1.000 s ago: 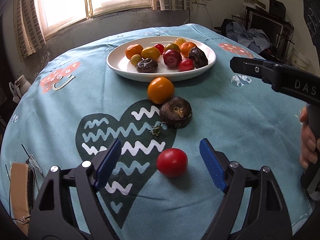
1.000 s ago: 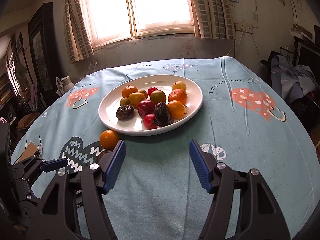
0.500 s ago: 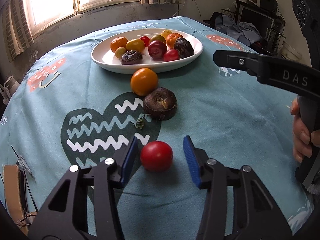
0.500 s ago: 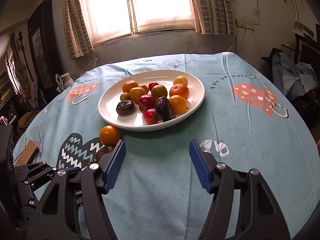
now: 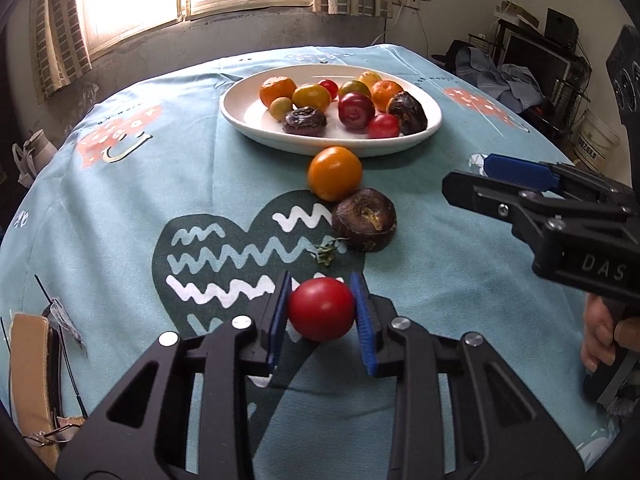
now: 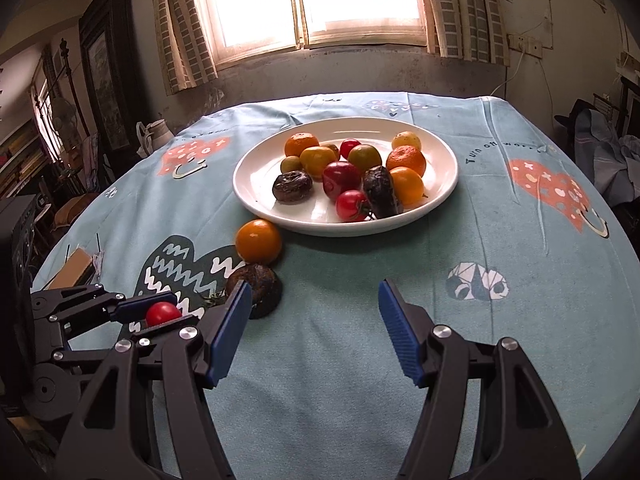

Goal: Organize fruits
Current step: 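Grasp a red tomato with the left tool while the right tool grasps a dark dried fruit, then carry the tomato and dried fruit onto the white plate and open both tools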

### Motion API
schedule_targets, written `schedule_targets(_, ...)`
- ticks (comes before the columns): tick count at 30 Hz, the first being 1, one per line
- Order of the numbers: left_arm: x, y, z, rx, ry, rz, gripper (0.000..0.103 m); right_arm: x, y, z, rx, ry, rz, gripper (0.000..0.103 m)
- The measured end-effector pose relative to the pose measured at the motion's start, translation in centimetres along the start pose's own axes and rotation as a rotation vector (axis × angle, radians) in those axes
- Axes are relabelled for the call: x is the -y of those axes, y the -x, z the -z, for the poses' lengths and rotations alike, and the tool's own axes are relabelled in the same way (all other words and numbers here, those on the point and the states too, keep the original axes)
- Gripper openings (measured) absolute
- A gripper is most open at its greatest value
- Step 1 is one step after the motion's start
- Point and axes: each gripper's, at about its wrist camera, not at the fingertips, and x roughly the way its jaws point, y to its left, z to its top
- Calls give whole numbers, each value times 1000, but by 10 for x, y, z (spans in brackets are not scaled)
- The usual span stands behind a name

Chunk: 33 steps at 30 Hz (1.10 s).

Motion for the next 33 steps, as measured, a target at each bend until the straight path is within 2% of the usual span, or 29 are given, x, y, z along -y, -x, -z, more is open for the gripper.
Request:
schedule_targets(4, -6, -2, -1, -7, 23, -11, 31, -8, -22, -2, -88, -18, -67, 66)
schedule_targets(7, -6, -4, 0, -15, 23, -17, 31, -21, -40, -5, -134, 29, -47, 66)
schedule_targets(14, -7, -10, 1, -36, 24, -16, 31, -34, -63, -8, -175, 80, -34, 66)
schedule_targets(17, -7, -10, 1, -36, 23, -17, 31, -36, -62, -8, -172, 96, -47, 59)
schedule_targets(19, -6, -10, 1, -36, 23, -17, 31, -42, -60, -7, -172, 124, -61, 44)
schedule_targets(25, -6, -11, 1, -38, 20, -19, 31, -43, -55, -5, -158, 142, -41, 43)
schedule_targets(33, -4, -11, 1, -32, 18, -18, 31, -45, -22, 0, -34, 189, 56, 43)
